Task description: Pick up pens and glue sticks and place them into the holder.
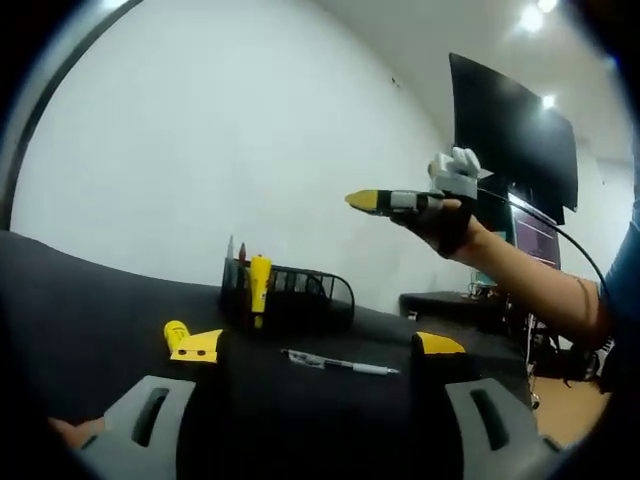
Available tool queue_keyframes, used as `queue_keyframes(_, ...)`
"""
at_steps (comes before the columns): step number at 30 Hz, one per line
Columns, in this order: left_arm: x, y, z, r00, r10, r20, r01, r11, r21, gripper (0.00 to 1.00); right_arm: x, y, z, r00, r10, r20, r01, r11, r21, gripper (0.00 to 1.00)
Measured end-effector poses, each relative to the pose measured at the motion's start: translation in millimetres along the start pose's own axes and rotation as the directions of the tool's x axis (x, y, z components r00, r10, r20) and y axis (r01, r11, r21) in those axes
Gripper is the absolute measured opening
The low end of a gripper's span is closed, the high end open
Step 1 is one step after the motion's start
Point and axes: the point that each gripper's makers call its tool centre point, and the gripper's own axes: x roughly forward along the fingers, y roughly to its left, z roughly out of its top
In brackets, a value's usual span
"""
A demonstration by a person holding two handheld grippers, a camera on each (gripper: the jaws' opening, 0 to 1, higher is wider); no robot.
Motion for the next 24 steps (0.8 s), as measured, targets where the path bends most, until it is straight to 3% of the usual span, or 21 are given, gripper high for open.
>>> queue_keyframes(11, 0, -3.9, 2.5, 1.0, -0.014, 0.017, 0.013, 1.0, 0.013, 0.75, -39, 23, -44.3, 0.998, 0.023, -0.058, -0.02, 0.999, 0.044, 0.15)
queue_keyframes(21, 1, -3.1, -3.4, 1.0, -0.001, -0.006, 0.001, 0.999, 0.041, 0.75, -60, 54, -109.3, 0.984, 0.067, -0.163, -0.056, 0.996, 0.074, 0.15)
queue_keyframes(24, 1, -3.6, -4.0, 1.0, 0.003, -0.007, -0.003, 0.998, 0.059, 0.75, -62, 60, -120.2, 0.98, 0.08, -0.18, -0.065, 0.994, 0.088, 0.15)
